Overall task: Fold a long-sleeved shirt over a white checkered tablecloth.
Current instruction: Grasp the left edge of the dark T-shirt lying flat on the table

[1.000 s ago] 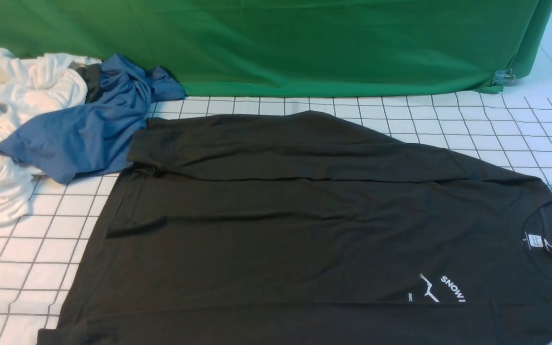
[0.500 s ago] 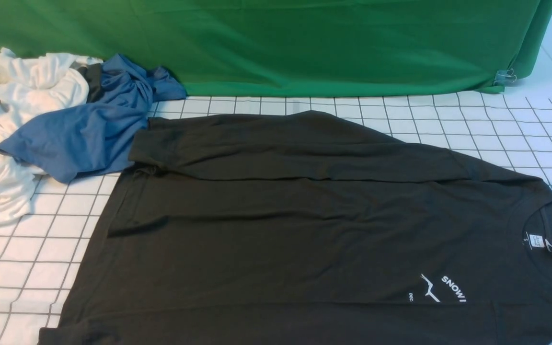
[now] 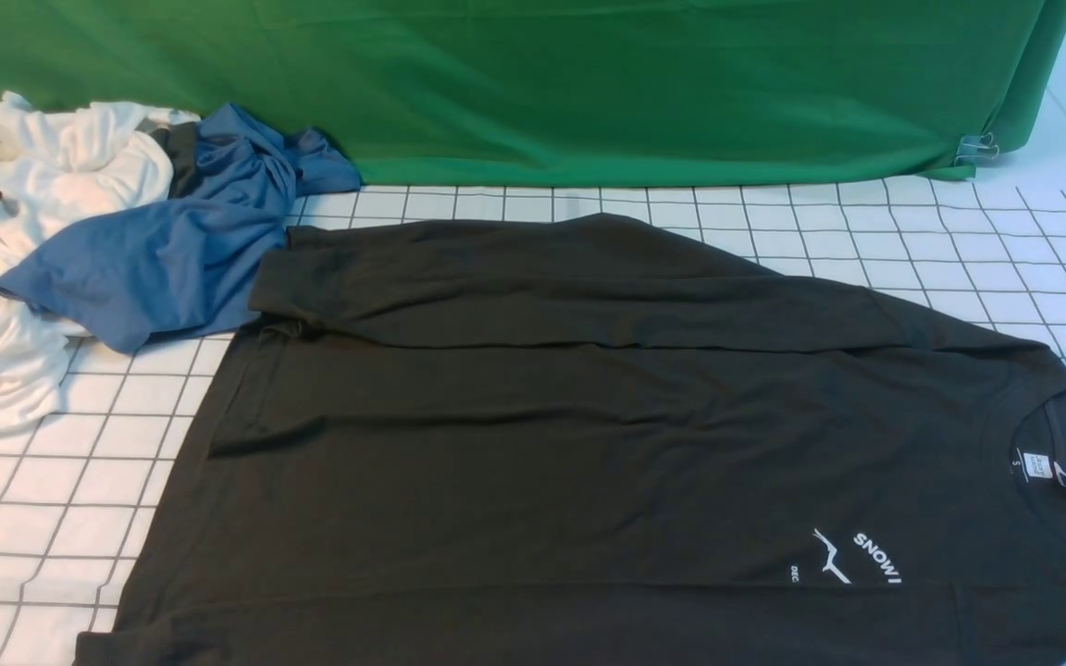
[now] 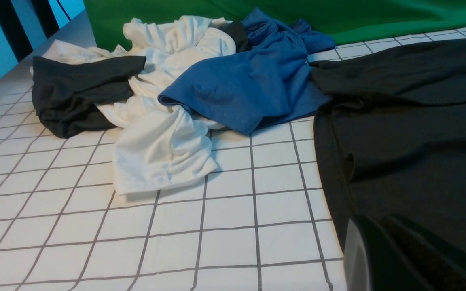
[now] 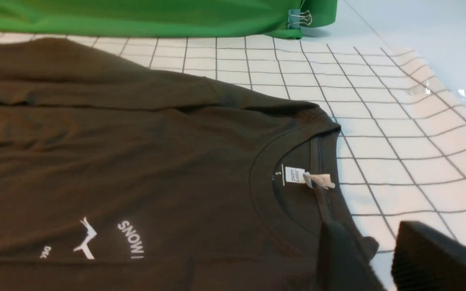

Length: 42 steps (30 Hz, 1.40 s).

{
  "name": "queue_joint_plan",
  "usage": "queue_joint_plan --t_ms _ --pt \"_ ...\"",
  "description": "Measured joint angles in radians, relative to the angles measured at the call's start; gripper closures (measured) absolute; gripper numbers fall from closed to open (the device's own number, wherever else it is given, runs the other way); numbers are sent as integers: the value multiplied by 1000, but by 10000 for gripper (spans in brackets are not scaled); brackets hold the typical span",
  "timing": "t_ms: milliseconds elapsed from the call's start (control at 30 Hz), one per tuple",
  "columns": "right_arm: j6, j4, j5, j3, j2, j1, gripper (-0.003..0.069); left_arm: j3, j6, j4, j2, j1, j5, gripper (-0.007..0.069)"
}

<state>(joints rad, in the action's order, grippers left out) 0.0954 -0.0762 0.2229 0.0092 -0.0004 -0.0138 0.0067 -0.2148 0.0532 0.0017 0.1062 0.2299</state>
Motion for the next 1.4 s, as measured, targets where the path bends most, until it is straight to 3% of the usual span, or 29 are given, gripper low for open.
queue_joint_plan --t_ms 667,800,933,1100,1200,1300,1333,1400 --pt "35 0 0 0 0 0 417 0 1 -37 0 0 -32 653" --pt "52 0 0 0 0 0 417 0 34 79 0 0 -164 653" --pt "146 0 0 0 0 0 417 0 59 188 0 0 -303 653" --pt "313 0 0 0 0 0 417 0 65 217 0 0 -358 653" --pt "480 1 -2 0 0 0 417 0 226 260 0 0 -367 653" --pt "760 21 -7 0 0 0 417 0 615 344 0 0 -369 653" --pt "798 22 -8 0 0 0 417 0 641 352 0 0 -369 653" --pt "994 28 -8 0 0 0 417 0 932 372 0 0 -369 653"
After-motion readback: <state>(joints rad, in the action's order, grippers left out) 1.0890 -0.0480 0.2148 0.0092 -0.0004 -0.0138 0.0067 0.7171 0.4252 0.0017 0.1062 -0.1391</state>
